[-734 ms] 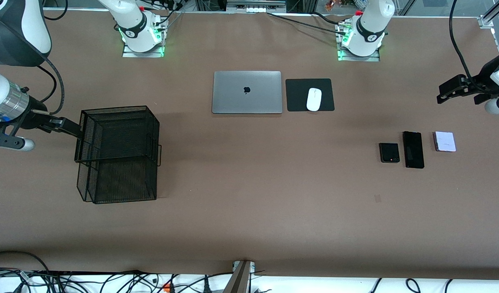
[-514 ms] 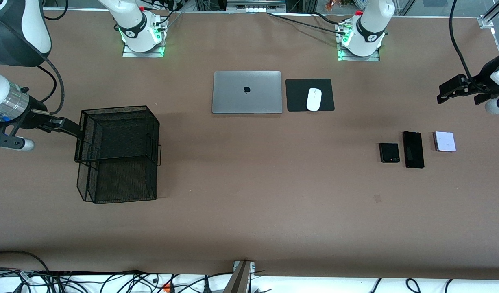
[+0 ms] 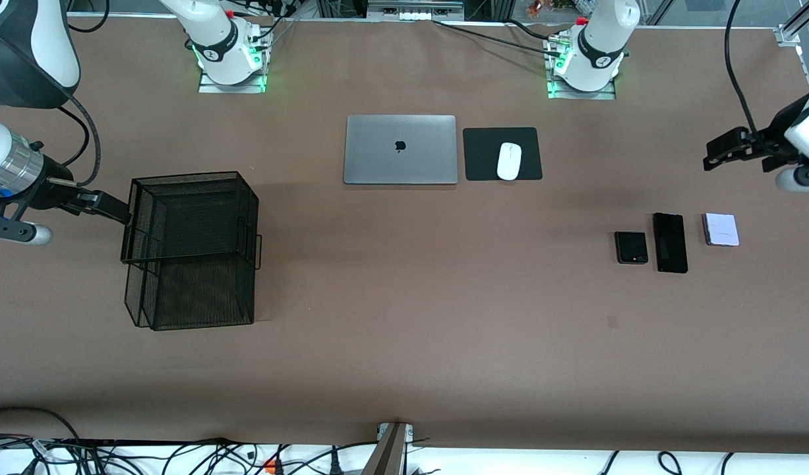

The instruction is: Place phones with both arms

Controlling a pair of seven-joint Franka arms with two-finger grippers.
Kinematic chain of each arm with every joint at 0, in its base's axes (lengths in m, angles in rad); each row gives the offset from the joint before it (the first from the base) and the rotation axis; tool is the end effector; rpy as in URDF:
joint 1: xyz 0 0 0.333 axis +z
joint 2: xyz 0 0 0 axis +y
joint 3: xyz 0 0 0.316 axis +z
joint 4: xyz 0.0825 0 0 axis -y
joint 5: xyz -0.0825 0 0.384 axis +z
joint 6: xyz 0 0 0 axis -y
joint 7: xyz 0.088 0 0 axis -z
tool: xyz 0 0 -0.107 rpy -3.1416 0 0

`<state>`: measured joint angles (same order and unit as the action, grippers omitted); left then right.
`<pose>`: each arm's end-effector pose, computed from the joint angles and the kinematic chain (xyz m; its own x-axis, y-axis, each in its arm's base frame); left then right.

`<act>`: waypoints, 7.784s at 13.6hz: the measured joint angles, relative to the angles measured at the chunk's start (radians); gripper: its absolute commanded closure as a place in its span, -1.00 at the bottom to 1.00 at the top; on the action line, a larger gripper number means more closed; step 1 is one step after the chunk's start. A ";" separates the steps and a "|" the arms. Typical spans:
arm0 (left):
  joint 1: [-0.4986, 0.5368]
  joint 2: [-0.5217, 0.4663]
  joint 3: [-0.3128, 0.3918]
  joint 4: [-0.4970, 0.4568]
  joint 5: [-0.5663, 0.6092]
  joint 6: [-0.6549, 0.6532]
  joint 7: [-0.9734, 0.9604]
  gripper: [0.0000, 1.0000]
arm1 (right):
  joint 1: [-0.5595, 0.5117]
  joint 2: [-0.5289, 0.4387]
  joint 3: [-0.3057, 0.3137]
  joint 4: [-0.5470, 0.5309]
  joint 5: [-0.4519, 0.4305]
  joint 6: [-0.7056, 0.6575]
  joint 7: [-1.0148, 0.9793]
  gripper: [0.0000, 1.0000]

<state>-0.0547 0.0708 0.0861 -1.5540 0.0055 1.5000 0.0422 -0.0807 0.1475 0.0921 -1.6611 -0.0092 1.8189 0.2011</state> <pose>0.5662 0.0167 0.5871 0.9922 -0.0101 -0.1246 -0.0110 -0.9999 -0.0063 0.6097 0.0031 0.5174 0.9822 -0.1875 0.0098 -0.1874 -0.9823 -0.0067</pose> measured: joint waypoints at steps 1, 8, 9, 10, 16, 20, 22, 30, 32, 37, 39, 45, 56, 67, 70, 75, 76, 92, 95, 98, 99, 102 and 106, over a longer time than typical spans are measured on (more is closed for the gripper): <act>0.012 0.012 0.002 -0.023 0.000 0.030 0.022 -1.00 | 0.000 0.000 0.000 0.000 0.000 0.000 0.000 -1.00; 0.070 0.141 0.005 -0.221 0.001 0.371 0.070 -1.00 | 0.000 0.000 0.000 0.000 0.000 0.000 0.000 -1.00; 0.074 0.159 0.005 -0.254 0.001 0.436 0.070 -1.00 | 0.000 0.000 0.000 0.000 0.000 0.000 0.000 -1.00; 0.077 0.174 0.005 -0.287 0.001 0.495 0.070 -1.00 | 0.000 0.000 0.000 0.000 0.000 0.000 0.000 -1.00; 0.081 0.228 0.005 -0.537 0.001 0.898 0.070 -1.00 | 0.000 0.000 0.000 0.000 0.000 -0.001 0.000 -1.00; 0.081 0.296 0.003 -0.640 0.001 1.117 0.065 -1.00 | 0.000 0.000 -0.001 0.000 0.000 -0.001 0.000 -1.00; 0.080 0.329 0.001 -0.661 0.001 1.186 0.062 -1.00 | 0.000 0.000 0.000 0.000 0.000 -0.001 0.000 -1.00; 0.077 0.406 -0.007 -0.717 0.001 1.363 0.026 -1.00 | 0.000 0.000 -0.001 0.000 0.000 -0.002 0.000 -1.00; 0.076 0.411 -0.008 -0.718 0.001 1.374 0.020 -0.72 | 0.000 0.000 -0.001 0.000 0.000 -0.002 0.000 -1.00; 0.076 0.395 -0.008 -0.722 0.001 1.374 0.003 0.79 | 0.000 0.000 -0.001 0.000 0.000 -0.002 0.000 -1.00; 0.076 0.395 -0.008 -0.722 0.001 1.374 -0.001 1.00 | 0.000 0.000 -0.001 0.000 0.000 -0.002 0.000 -1.00; 0.075 0.394 -0.012 -0.691 0.001 1.311 -0.038 1.00 | 0.000 0.000 -0.001 0.000 0.000 -0.002 0.000 -1.00; -0.048 0.399 -0.246 -0.424 0.001 1.026 -0.486 1.00 | -0.002 0.000 -0.001 0.000 0.000 -0.002 0.000 -1.00; -0.563 0.716 -0.184 0.062 0.001 0.907 -0.928 1.00 | -0.002 0.000 -0.001 0.000 0.000 -0.002 0.000 -1.00; -0.706 0.822 -0.045 0.160 0.001 0.908 -1.016 1.00 | -0.002 0.000 -0.001 0.000 0.000 -0.002 0.000 -1.00; -0.741 0.884 -0.001 0.234 0.001 0.901 -1.050 -1.00 | -0.002 0.000 -0.001 0.000 0.000 -0.002 0.000 -1.00; -0.741 0.886 0.003 0.239 0.001 0.901 -1.050 -1.00 | -0.002 0.000 -0.001 0.000 0.000 -0.002 0.000 -1.00; -0.516 0.536 0.045 -0.105 0.001 0.715 -0.603 -1.00 | 0.100 0.031 0.136 0.000 0.046 -0.049 0.068 -1.00; -0.409 0.442 0.046 -0.235 0.001 0.716 -0.422 -1.00 | 0.259 0.119 0.141 0.004 0.045 0.084 0.193 -1.00; -0.293 0.361 0.046 -0.327 0.001 0.716 -0.230 -1.00 | 0.400 0.259 0.140 0.094 0.030 0.152 0.268 -1.00; -0.252 0.337 0.046 -0.350 0.001 0.716 -0.176 -1.00 | 0.435 0.311 0.139 0.137 0.008 0.163 0.298 -1.00; -0.139 0.289 0.046 -0.400 0.001 0.717 -0.011 -1.00 | 0.518 0.458 0.137 0.217 -0.057 0.253 0.360 -1.00; 0.017 0.285 0.046 -0.423 0.001 0.761 0.234 -1.00 | 0.578 0.596 0.133 0.239 -0.071 0.410 0.398 -1.00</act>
<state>-0.0376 0.3559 0.1320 -1.9768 0.0062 2.2608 0.2760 0.4976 0.7438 0.2250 -1.4219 -0.0804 2.2292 0.5990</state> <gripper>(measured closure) 0.000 0.000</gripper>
